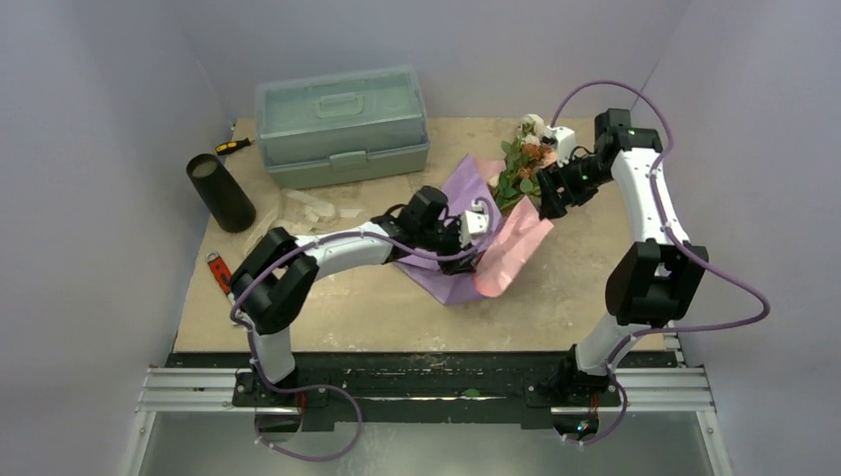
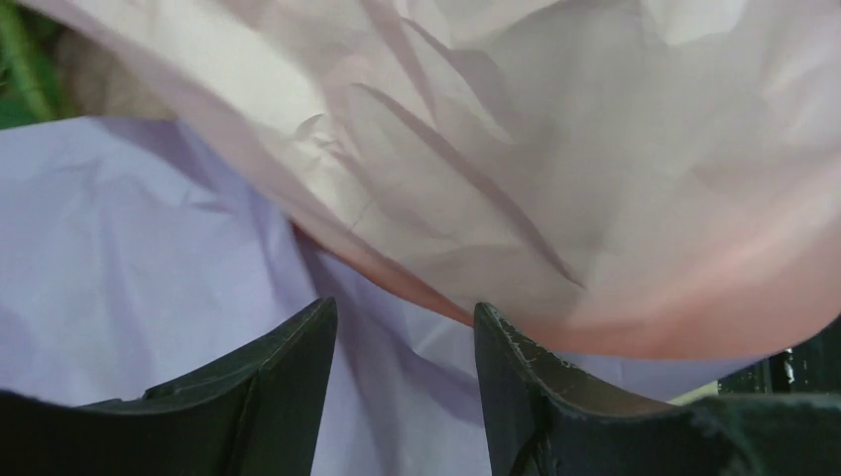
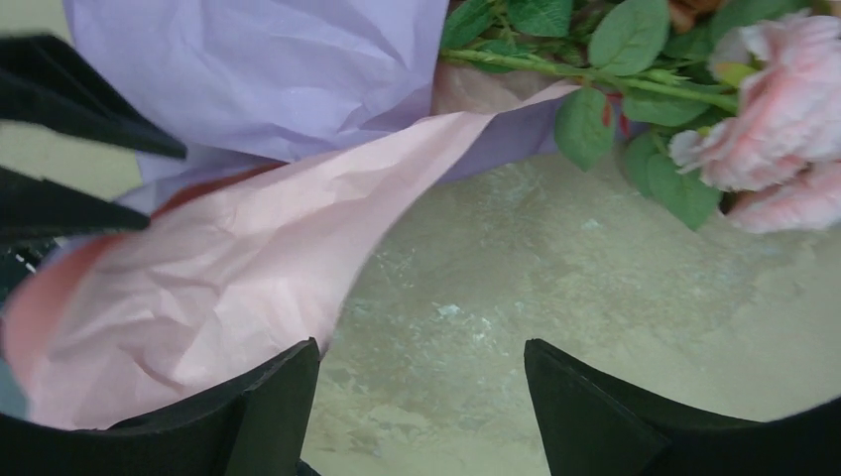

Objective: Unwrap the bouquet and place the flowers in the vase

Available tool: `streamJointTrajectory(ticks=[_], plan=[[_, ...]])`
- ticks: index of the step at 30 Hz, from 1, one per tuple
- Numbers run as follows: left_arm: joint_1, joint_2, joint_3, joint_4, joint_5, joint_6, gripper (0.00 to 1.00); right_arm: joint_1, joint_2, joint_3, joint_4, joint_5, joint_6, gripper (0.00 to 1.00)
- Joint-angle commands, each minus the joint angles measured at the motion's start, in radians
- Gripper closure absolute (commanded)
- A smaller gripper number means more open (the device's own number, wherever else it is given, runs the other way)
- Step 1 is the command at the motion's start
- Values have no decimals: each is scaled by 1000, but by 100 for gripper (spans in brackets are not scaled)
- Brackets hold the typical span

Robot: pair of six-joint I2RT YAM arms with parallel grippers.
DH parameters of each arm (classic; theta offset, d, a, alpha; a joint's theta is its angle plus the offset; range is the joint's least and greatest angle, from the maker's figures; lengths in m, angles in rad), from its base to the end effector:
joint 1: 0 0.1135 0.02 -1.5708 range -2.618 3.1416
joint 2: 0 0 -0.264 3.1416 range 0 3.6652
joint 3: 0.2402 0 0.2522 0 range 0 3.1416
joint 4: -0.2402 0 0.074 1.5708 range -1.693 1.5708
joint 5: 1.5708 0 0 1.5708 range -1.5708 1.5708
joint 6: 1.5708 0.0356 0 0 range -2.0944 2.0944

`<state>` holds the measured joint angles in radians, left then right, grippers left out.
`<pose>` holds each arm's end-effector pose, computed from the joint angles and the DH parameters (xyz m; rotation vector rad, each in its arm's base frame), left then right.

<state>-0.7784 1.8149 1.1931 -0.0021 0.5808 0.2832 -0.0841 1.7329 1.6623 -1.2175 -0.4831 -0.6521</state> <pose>0.2726 -0.2962 0.2151 1.4023 1.7245 -0.9125 0.3408 -0.0121 0.3153 -0.8376 2.5356 0.4768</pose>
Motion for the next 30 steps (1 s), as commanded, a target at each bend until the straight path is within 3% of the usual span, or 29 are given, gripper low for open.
streamJointTrajectory(ticks=[1, 7, 12, 22, 30], plan=[[-115, 64, 69, 37, -29, 92, 47, -58, -56, 106, 5, 44, 24, 19], [-175, 149, 106, 48, -85, 117, 41, -60, 23, 282, -87, 17, -9, 18], [-183, 179, 104, 60, -74, 138, 37, -32, 48, 157, -85, -55, -2, 25], [-199, 103, 52, 92, 55, 146, 31, 184, 68, -20, 180, -16, 148, 33], [-161, -27, 10, 163, 54, 33, 32, 212, 183, -61, 267, 102, 161, 51]])
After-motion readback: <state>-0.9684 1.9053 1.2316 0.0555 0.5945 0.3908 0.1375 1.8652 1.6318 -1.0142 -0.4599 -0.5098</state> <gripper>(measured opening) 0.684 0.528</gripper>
